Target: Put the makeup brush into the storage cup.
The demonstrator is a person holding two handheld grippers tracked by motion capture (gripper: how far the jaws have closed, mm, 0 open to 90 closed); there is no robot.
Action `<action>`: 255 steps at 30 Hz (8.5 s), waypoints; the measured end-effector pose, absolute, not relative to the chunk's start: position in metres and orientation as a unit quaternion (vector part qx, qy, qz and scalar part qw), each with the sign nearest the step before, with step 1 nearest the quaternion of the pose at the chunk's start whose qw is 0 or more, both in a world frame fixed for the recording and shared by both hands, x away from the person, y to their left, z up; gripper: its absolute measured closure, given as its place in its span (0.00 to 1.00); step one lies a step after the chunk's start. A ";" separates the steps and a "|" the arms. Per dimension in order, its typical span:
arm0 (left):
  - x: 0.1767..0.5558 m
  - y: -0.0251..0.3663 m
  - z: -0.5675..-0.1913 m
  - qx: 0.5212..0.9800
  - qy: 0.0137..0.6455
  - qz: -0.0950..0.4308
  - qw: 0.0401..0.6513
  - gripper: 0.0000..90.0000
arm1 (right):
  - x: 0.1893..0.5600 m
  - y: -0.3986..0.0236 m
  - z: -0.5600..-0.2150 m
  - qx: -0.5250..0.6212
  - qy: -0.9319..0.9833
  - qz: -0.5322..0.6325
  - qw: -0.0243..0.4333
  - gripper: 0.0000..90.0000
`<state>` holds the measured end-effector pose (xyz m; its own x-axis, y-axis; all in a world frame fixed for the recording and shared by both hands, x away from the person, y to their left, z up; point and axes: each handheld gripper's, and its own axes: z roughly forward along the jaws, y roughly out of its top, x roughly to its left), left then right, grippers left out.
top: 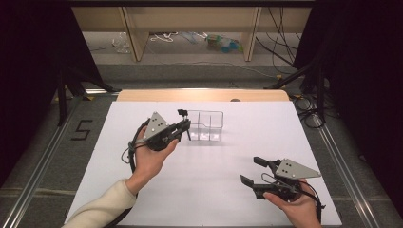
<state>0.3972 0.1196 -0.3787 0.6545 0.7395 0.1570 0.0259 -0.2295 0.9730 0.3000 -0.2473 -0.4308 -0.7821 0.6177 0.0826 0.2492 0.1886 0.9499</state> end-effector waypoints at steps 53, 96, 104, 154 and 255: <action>0.415 0.122 -0.370 0.705 0.291 0.315 0.565 0.94 | 0.301 -0.248 -0.431 0.281 0.752 0.570 0.174 0.25; 0.423 0.117 -0.369 0.694 0.316 0.273 0.586 0.94 | 0.301 -0.248 -0.431 0.283 0.757 0.563 0.175 0.25; 0.427 0.117 -0.370 0.695 0.316 0.275 0.584 0.94 | 0.301 -0.248 -0.431 0.284 0.757 0.562 0.175 0.25; 0.439 0.112 -0.367 0.691 0.315 0.279 0.588 0.94 | 0.300 -0.249 -0.431 0.291 0.763 0.554 0.160 0.25; 0.458 0.099 -0.370 0.694 0.313 0.285 0.582 0.94 | 0.302 -0.249 -0.433 0.282 0.763 0.557 0.167 0.25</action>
<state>0.4577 0.0994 -0.3699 0.6415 0.7665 0.0316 0.1023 -0.1263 0.9867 0.3017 -0.2487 -0.4331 -0.7853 0.6163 0.0600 0.2454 0.2208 0.9439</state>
